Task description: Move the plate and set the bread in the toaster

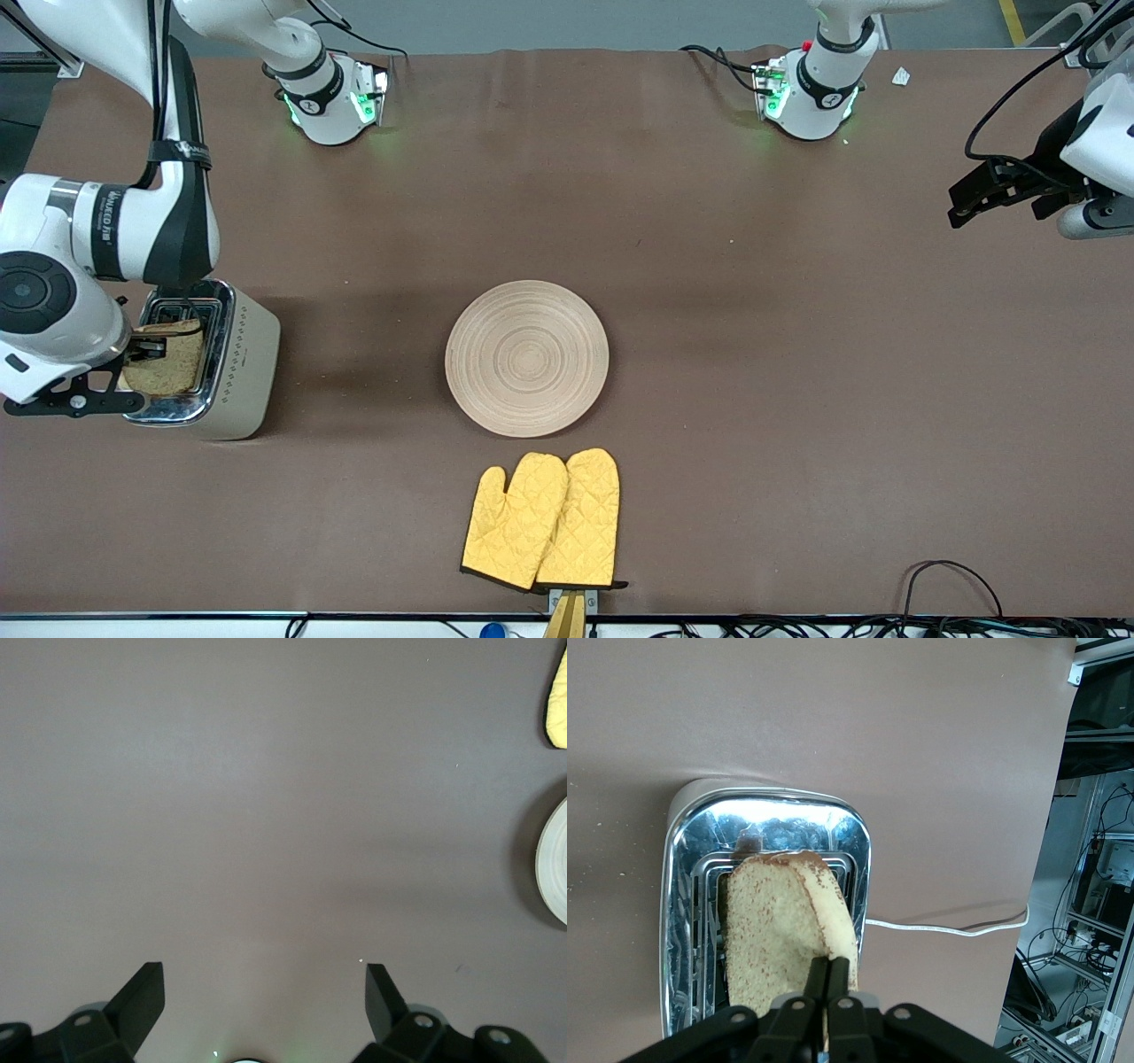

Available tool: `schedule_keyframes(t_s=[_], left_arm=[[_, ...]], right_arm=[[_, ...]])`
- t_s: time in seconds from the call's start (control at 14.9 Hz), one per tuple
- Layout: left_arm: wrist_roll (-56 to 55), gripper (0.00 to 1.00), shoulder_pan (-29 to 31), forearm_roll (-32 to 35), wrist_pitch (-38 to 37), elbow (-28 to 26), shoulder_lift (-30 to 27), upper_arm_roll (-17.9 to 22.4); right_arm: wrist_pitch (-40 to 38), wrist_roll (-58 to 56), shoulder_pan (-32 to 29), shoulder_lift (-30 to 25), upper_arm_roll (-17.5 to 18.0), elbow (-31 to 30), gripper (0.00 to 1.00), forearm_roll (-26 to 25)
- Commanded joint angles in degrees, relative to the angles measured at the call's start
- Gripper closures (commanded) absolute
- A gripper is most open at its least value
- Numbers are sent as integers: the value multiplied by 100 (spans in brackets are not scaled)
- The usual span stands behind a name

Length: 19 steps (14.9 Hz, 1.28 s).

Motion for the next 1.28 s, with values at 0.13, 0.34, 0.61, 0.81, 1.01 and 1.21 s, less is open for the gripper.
schedule_keyframes(t_s=[0.13,0.34,0.61,0.81,1.01,1.21], left_arm=[[96,0,25,-59,-5,-7,-55,0],[96,0,25,-59,-13,-15,-64,0],[96,0,25,-59,-57,-7,-73,0],[104,0,34,-59,-66,-7,-73,0],[113,0,34,-59,-66,2,-82,9],[261,0,25,-33,-75,-7,-143,9]], right_arm=[[16,360,-44,22,14,24,0,250],[-159,360,0,-22,5,646,0,479],[-756,369,219,-48,14,1228,0,505],[-959,360,141,-389,-38,1255,0,1398],[-1564,343,150,-890,-65,1360,0,1516],[-1856,299,141,-1610,-56,1571,0,1568]])
